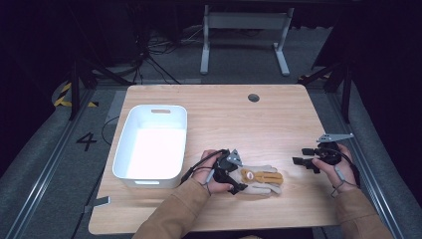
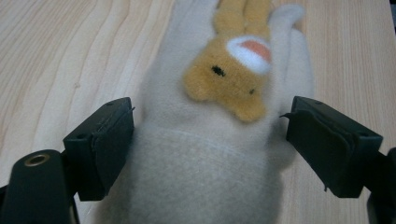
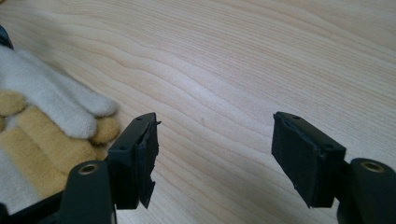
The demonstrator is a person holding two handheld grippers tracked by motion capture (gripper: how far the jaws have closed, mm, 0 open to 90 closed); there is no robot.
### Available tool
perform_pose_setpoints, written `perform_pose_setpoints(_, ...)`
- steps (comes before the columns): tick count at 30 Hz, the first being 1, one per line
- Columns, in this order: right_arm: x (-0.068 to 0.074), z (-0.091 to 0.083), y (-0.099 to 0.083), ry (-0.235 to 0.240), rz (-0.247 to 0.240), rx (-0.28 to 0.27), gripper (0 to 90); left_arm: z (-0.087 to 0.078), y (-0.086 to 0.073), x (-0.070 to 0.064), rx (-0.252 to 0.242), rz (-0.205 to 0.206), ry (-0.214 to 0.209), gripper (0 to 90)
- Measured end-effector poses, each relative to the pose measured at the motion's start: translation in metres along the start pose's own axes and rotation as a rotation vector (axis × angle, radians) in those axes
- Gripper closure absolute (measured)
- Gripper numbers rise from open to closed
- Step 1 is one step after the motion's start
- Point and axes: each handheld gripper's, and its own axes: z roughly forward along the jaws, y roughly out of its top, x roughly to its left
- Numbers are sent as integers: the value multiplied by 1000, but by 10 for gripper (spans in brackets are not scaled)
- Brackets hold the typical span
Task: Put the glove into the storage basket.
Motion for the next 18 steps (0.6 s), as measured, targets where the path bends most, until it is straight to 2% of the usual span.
perform_pose_setpoints(11,1,2,0,9,-9,2,312,11,0,-4,44,35,26,158)
perform_pose_setpoints(18,1,2,-1,12,-2,1,308,15,-1,-6,60,58,20,154)
